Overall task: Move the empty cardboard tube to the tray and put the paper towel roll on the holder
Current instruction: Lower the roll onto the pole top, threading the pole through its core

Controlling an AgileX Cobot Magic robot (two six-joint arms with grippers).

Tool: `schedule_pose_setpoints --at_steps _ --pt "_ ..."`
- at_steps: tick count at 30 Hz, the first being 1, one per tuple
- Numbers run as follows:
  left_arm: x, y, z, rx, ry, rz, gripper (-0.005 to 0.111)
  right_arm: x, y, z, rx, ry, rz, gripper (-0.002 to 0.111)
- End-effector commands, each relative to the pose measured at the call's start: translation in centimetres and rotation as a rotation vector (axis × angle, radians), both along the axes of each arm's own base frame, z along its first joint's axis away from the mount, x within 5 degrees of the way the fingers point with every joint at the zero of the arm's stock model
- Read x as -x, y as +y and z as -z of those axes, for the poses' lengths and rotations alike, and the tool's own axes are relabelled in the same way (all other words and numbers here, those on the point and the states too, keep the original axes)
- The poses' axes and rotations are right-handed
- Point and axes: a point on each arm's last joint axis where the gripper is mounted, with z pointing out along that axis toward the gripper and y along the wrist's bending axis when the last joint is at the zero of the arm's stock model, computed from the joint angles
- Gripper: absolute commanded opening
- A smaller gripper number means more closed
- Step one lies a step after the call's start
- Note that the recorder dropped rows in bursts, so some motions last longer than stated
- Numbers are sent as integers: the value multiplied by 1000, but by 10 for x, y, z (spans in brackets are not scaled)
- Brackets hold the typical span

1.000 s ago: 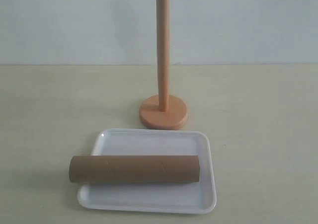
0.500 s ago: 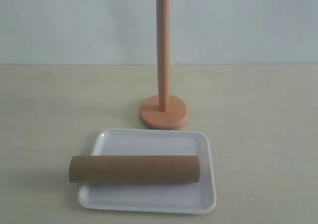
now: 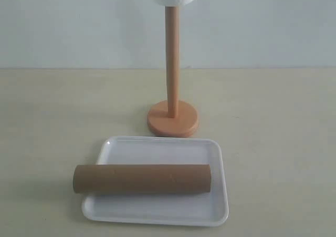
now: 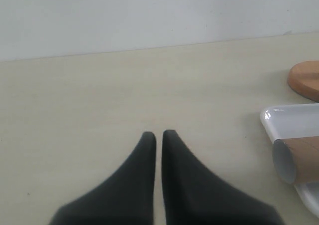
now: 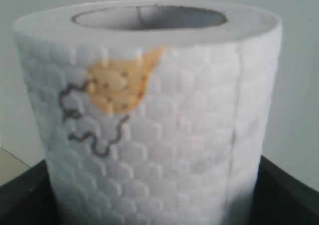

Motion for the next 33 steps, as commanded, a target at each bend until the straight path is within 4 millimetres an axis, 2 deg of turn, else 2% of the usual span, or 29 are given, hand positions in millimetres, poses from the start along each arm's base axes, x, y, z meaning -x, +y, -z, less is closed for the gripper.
schedule_pose_setpoints --at_steps 1,11,24,33 --pt "0 0 1 13 -3 -4 4 3 -5 -9 -27 -25 6 0" --pt "0 0 1 13 -3 -4 4 1 -6 -1 -25 18 12 0" --pt "0 0 1 13 -3 -4 4 -5 -2 33 -41 73 7 0" --pt "0 0 1 13 -3 -4 4 -6 1 57 -144 53 -13 0"
